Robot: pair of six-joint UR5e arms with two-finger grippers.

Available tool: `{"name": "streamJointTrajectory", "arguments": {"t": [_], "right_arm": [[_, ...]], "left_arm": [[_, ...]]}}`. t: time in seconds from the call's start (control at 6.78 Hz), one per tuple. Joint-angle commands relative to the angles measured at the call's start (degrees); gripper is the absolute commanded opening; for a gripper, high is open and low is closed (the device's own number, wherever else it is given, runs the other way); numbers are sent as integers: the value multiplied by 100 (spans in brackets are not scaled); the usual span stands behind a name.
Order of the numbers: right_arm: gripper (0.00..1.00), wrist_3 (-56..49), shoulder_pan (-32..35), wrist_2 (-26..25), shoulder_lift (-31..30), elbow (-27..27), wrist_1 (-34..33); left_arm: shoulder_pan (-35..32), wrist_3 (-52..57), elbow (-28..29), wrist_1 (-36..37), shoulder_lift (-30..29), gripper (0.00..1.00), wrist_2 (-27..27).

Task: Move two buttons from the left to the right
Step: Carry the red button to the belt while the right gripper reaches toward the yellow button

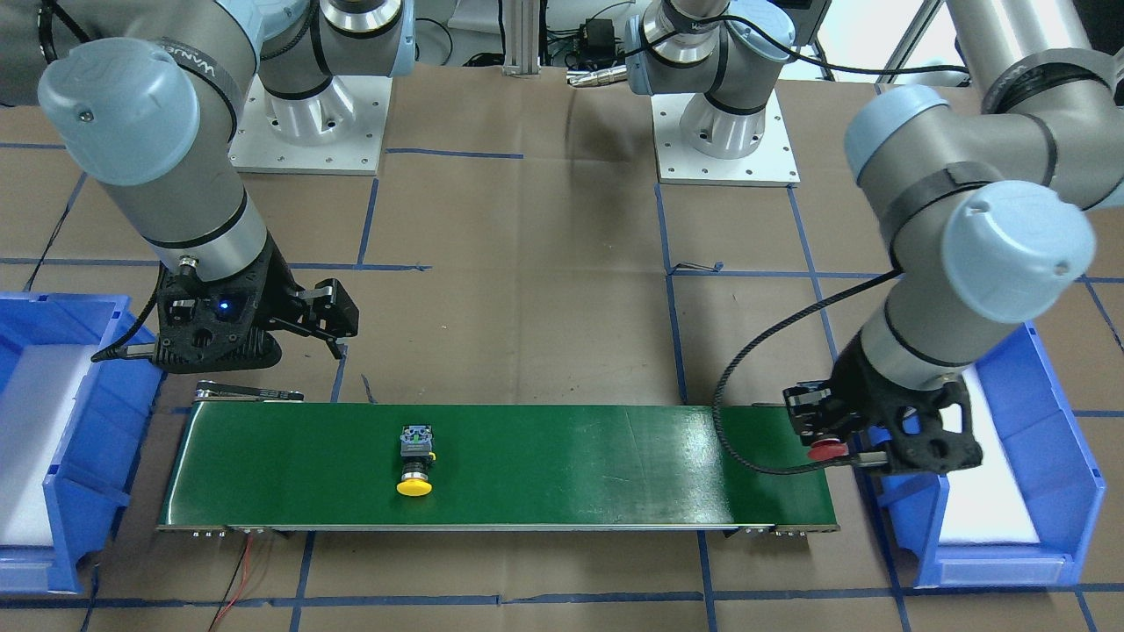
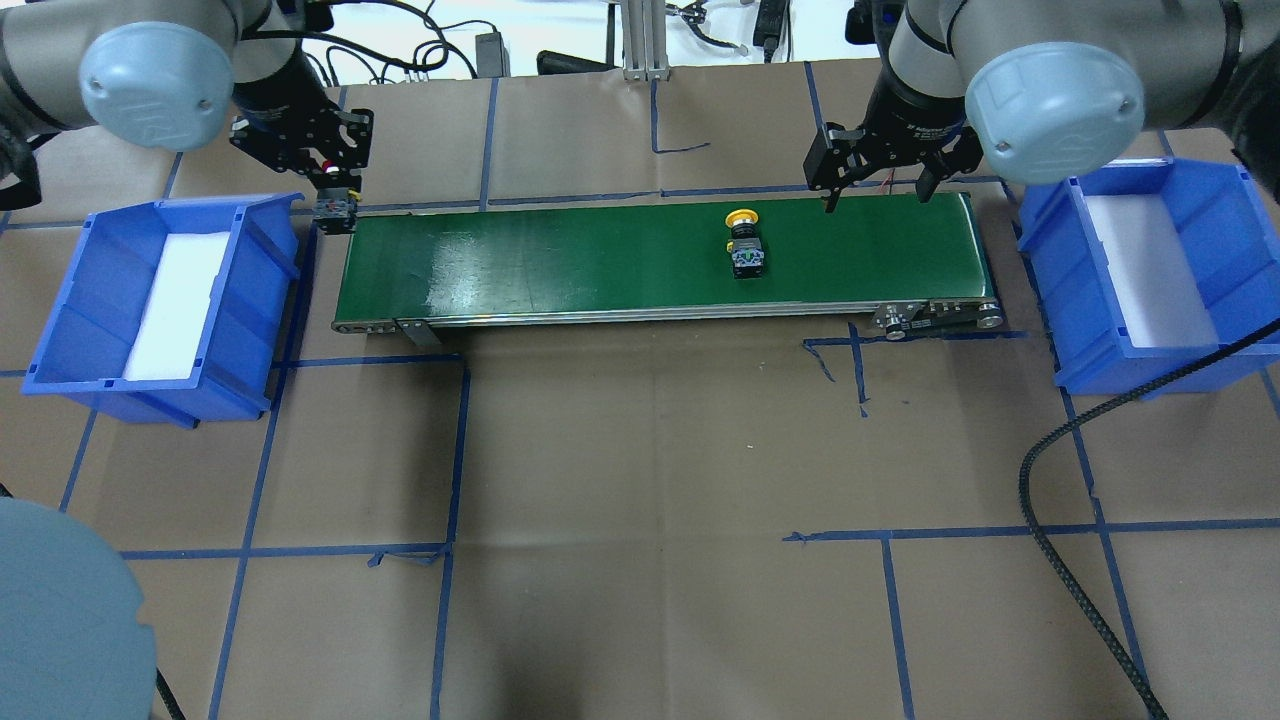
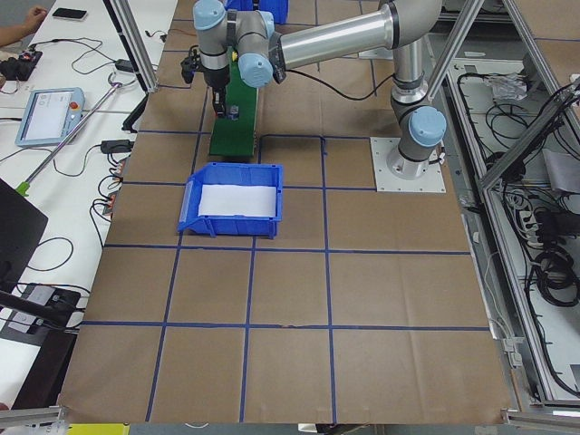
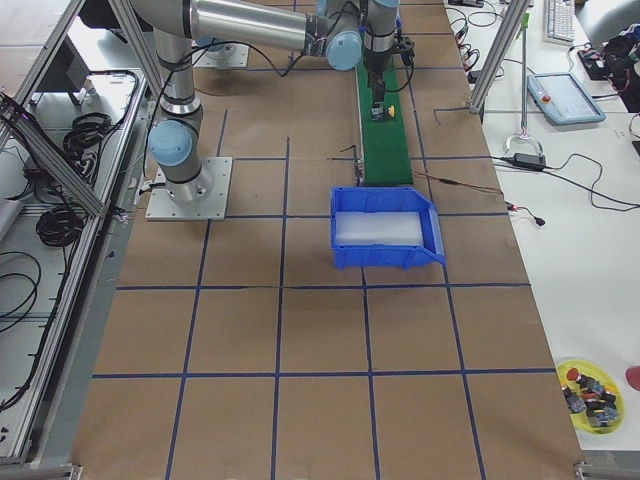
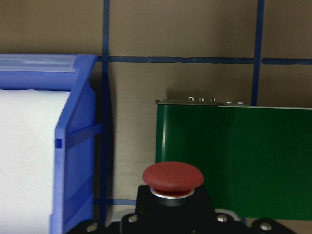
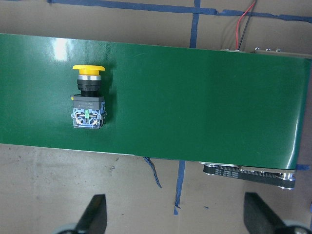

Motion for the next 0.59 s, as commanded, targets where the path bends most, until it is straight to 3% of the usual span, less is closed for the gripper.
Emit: {"name": "streamJointTrajectory", "arguments": {"t": [0.0, 0.29, 0.44], "right_arm": [[100, 0, 0, 6, 62, 16, 6], [100, 0, 0, 6, 133, -10, 15], [100, 0, 0, -3, 133, -1, 15]], "left_arm": [[-505, -404, -89, 475, -366, 11, -28], [-463, -274, -412, 698, -491, 11, -46], [-427, -142, -745, 1299, -491, 11, -54]]}}
